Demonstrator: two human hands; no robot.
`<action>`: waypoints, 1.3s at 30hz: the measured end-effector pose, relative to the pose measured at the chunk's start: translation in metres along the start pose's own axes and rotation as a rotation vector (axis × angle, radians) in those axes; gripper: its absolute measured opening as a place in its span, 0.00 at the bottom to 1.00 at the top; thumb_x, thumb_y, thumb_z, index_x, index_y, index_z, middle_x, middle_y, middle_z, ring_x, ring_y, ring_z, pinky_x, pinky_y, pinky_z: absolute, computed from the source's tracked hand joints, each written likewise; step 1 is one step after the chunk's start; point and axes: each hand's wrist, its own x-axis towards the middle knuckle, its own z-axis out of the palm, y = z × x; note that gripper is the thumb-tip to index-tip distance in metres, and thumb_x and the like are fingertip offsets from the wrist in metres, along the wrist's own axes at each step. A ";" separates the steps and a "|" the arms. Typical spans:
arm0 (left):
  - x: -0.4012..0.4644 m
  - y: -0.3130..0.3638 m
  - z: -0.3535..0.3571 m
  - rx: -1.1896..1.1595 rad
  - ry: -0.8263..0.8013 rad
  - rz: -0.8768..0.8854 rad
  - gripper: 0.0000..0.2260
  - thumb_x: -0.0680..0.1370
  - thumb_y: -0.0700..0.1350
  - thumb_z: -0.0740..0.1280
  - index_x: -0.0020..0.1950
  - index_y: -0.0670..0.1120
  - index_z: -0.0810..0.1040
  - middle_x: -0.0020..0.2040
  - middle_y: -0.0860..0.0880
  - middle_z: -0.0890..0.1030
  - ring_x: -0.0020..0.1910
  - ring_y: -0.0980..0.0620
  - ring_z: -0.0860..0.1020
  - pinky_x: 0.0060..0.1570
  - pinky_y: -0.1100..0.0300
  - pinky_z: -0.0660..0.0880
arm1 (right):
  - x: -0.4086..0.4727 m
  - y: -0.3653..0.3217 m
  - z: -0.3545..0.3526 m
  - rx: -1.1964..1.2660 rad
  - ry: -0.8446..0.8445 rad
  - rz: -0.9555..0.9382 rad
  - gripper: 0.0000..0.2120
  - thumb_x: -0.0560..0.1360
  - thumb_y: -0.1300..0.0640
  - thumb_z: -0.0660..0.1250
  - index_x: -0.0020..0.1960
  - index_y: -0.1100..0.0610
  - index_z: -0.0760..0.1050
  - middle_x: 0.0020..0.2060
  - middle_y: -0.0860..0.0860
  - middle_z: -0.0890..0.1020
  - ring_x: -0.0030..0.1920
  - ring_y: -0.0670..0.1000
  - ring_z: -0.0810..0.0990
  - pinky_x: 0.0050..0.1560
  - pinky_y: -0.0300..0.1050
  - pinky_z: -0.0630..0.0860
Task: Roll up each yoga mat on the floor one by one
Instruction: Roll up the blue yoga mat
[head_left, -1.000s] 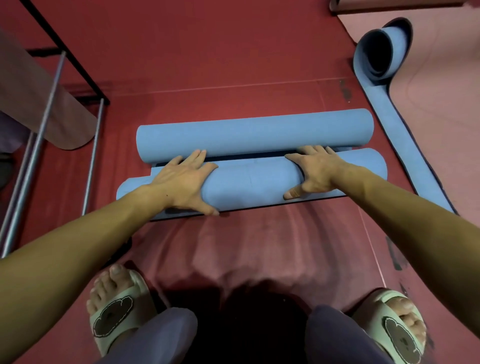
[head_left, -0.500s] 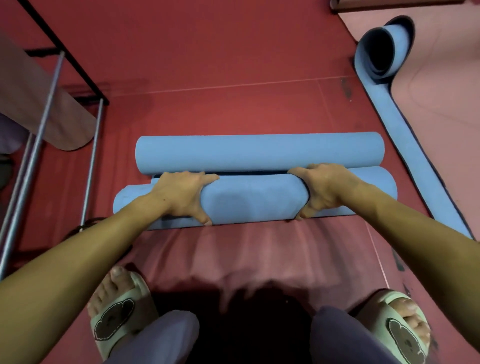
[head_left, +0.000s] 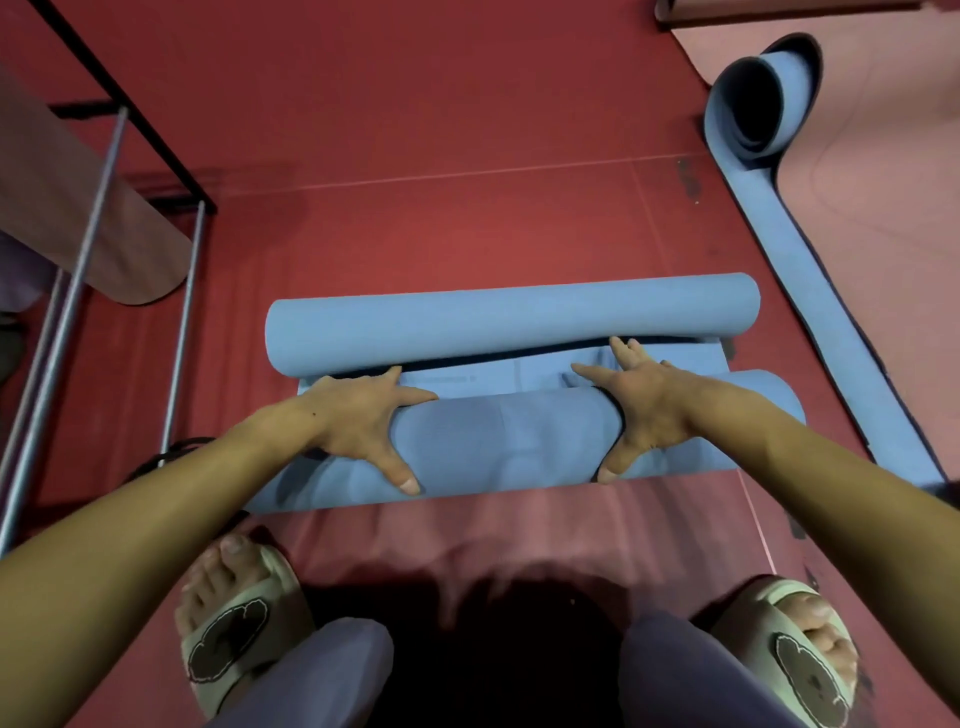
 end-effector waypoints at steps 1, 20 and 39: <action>0.001 -0.001 -0.001 0.006 0.008 -0.002 0.50 0.53 0.81 0.73 0.74 0.75 0.62 0.64 0.58 0.66 0.64 0.52 0.73 0.59 0.43 0.75 | 0.000 0.002 0.000 0.018 0.011 0.001 0.76 0.50 0.27 0.82 0.84 0.38 0.39 0.83 0.57 0.35 0.82 0.59 0.31 0.81 0.69 0.44; 0.001 -0.033 -0.003 -0.071 0.439 -0.010 0.36 0.69 0.78 0.64 0.75 0.68 0.71 0.86 0.55 0.48 0.76 0.44 0.72 0.56 0.45 0.78 | 0.024 0.038 -0.004 0.040 0.345 -0.150 0.59 0.57 0.08 0.44 0.79 0.36 0.65 0.83 0.60 0.53 0.82 0.62 0.53 0.80 0.66 0.56; 0.000 -0.027 0.006 0.158 0.720 0.137 0.23 0.83 0.65 0.57 0.69 0.56 0.82 0.82 0.40 0.63 0.79 0.40 0.66 0.66 0.40 0.76 | 0.029 0.040 0.010 -0.002 0.645 -0.077 0.48 0.70 0.17 0.45 0.74 0.47 0.76 0.81 0.59 0.61 0.73 0.68 0.69 0.74 0.70 0.65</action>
